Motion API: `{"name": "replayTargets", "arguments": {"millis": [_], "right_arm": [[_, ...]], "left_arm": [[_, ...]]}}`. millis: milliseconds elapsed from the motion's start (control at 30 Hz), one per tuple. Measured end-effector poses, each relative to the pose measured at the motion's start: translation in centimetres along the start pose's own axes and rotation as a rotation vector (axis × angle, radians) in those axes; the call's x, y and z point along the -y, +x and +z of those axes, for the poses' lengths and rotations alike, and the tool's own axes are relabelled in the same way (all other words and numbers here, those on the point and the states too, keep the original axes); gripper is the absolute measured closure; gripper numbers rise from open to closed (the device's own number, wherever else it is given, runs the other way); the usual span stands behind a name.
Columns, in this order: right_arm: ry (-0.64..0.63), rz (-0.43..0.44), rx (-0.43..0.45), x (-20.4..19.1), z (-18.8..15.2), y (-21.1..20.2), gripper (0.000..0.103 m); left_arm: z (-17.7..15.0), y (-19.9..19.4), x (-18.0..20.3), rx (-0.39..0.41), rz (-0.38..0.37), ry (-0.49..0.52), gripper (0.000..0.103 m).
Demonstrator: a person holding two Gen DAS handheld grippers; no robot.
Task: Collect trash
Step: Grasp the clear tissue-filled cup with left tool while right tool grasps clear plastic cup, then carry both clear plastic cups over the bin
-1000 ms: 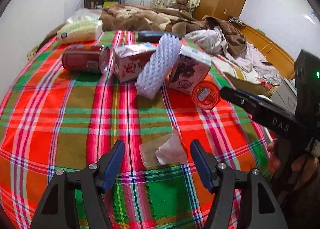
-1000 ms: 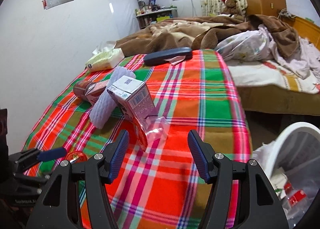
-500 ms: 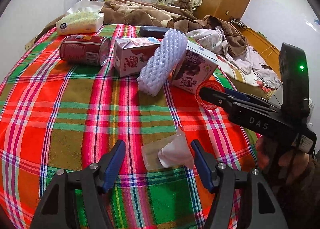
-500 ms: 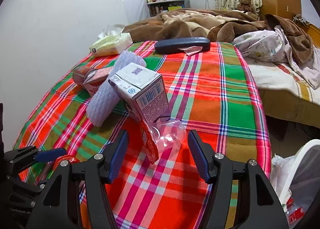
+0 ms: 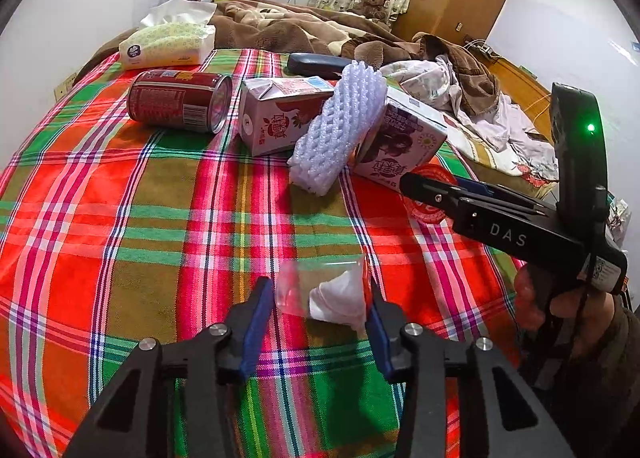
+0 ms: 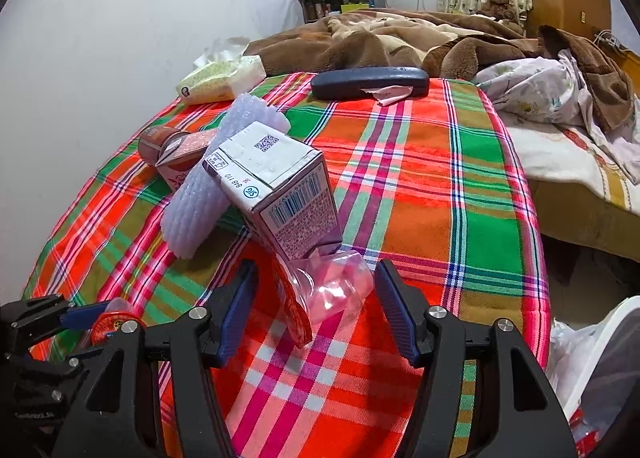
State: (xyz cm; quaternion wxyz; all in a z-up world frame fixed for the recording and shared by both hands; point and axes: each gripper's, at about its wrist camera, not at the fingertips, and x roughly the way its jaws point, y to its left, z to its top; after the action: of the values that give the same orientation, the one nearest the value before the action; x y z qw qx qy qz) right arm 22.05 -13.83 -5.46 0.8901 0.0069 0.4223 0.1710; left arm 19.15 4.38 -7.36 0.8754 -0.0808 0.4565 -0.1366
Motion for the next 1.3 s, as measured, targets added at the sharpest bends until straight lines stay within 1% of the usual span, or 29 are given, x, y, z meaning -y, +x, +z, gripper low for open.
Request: {"name": "replayTargets", "arguments": {"millis": [100, 367, 800, 1033, 1300], "right_arm": [[-0.001, -0.004, 0.001, 0.0, -0.1, -0.1, 0.05], [0.016, -0.003, 0.012, 0.2, -0.5, -0.7, 0.05], [0.056, -0.006, 0.058, 0.9, -1.3, -3.3, 0.05], [0.084, -0.019, 0.112, 1.8, -1.9, -6.1, 0.05], [0.121, -0.049, 0.169, 3.4, -3.1, -9.4, 0.05]], "left_arm": [[0.0, 0.0, 0.1, 0.0, 0.002, 0.004, 0.062], [0.1, -0.2, 0.4, 0.008, 0.004, 0.007, 0.063], [0.1, -2.3, 2.2, 0.053, 0.001, 0.041, 0.063], [0.2, -3.6, 4.1, 0.086, -0.005, 0.075, 0.063], [0.3, -5.1, 7.1, 0.119, -0.033, 0.127, 0.063]]}}
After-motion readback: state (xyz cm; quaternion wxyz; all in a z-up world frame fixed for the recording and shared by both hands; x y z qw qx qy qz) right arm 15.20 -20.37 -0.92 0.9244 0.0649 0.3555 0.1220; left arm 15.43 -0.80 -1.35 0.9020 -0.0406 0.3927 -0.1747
